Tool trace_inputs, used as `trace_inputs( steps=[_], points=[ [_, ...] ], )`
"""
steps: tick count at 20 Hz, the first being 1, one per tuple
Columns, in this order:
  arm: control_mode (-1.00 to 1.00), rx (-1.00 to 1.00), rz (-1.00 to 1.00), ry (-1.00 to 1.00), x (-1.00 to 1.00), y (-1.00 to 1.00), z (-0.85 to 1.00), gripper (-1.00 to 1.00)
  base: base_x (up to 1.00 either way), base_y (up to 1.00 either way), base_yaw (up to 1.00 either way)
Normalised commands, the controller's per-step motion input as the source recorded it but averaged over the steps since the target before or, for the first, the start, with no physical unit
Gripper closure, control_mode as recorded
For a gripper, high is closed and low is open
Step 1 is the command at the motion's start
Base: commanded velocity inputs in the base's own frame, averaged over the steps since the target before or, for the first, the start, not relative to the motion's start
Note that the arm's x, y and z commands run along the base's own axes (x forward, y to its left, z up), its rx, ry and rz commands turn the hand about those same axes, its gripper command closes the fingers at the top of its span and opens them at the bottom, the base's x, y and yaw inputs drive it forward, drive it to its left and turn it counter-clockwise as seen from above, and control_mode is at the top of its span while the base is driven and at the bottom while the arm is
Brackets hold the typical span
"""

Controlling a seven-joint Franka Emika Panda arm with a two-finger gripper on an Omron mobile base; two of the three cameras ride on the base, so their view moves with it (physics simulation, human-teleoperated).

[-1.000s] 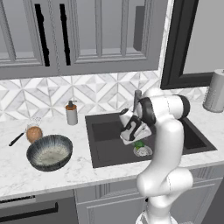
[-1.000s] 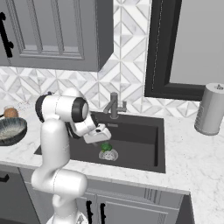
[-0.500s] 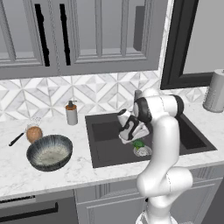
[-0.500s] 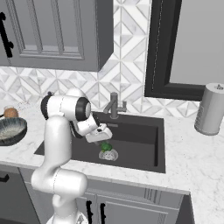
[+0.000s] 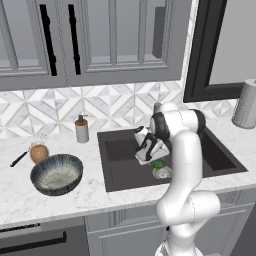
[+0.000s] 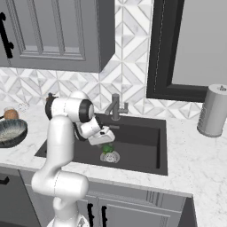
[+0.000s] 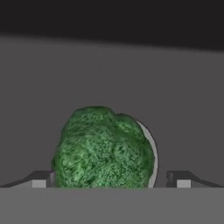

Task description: Pick the broccoli from the sink and place it in the bowl. Then pick the bowl and place it in the microwave. Then close the microwave door and press the start button.

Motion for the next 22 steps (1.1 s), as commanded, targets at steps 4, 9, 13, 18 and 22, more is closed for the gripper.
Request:
trace_inputs(
  steps=[4, 9, 13, 18, 22],
  points=[
    [-1.00, 0.00, 0.00, -0.03, 0.00, -0.16, -0.20, -1.00, 0.00, 0.00, 0.00],
    [-1.00, 0.00, 0.00, -0.02, 0.00, -0.16, -0.17, -1.00, 0.00, 0.00, 0.00],
    [-1.00, 0.00, 0.00, -0.08, -0.24, -0.09, -0.06, -1.00, 0.00, 0.00, 0.00],
    [-1.00, 0.00, 0.00, -0.06, -0.06, -0.14, -0.07, -1.00, 0.00, 0.00, 0.00],
    [-1.00, 0.00, 0.00, -0.01, 0.00, -0.13, -0.20, 1.00, 0.00, 0.00, 0.00]
  ],
)
